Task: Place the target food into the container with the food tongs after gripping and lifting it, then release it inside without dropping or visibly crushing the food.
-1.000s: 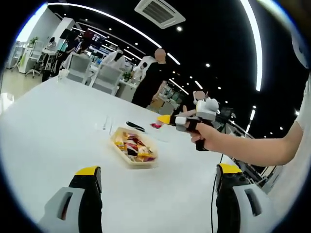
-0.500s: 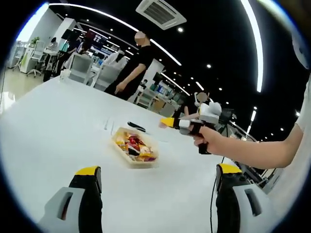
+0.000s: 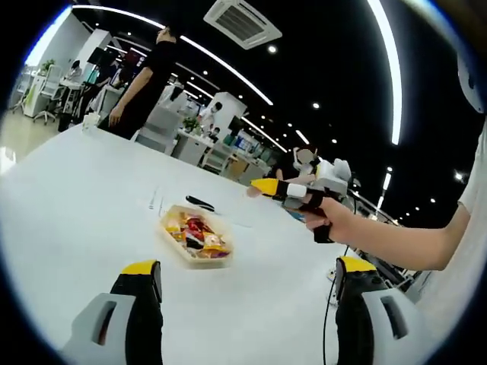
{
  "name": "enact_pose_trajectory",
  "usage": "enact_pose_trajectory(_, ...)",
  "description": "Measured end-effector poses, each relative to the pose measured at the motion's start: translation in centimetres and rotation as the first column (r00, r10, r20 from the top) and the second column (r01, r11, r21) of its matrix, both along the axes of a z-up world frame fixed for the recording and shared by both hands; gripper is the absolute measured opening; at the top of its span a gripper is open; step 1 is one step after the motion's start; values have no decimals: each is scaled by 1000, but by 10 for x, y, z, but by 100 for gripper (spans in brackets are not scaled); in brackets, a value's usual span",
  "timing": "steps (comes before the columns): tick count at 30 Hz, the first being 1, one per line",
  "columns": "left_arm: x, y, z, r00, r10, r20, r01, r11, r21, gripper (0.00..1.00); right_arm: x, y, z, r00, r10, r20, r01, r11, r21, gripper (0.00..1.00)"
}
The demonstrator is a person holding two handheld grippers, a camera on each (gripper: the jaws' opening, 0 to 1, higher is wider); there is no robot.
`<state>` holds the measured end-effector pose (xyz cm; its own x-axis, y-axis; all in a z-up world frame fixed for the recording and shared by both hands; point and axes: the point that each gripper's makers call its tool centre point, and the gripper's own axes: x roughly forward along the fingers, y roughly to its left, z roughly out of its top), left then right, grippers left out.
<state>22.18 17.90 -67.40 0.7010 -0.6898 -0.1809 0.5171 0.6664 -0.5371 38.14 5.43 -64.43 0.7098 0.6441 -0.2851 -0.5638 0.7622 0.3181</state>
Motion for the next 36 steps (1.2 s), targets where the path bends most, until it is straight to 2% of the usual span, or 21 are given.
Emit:
enact_pose_trajectory(6, -8, -4, 2, 1000, -25, 12, 25, 1000, 6, 94, -22, 11, 18, 999, 52, 5, -53, 998, 46, 25)
enact_pose_trajectory(15, -12, -6, 20, 998, -36, 44, 37, 999, -9, 94, -48, 20, 39, 996, 84, 24, -86, 991, 103, 25)
enact_pose_trajectory(19, -14, -10, 29, 998, -49, 49, 50, 999, -14, 94, -58, 19, 45, 996, 89, 31, -92, 989, 117, 25)
enact_pose_trajectory(20, -18, -14, 38, 995, -65, 77, 66, 998, -6, 94, -59, 19, 47, 996, 88, 31, -91, 988, 125, 25)
enact_pose_trajectory(22, -22, -16, 47, 993, -78, 93, 78, 997, 1, 95, -62, 16, 54, 997, 76, 19, -78, 982, 172, 25)
enact_pose_trajectory(26, -25, -19, 58, 990, -86, 110, 90, 995, -33, 95, -68, 14, 67, 997, 75, 31, -80, 977, 199, 26)
enact_pose_trajectory(30, -24, -23, 63, 989, -93, 115, 99, 994, -43, 95, -73, 15, 72, 994, 95, 47, -102, 978, 183, 26)
enact_pose_trajectory(36, -29, -32, 75, 978, -147, 149, 153, 988, -28, 91, -86, 18, 78, 989, 136, 64, -145, 973, 177, 26)
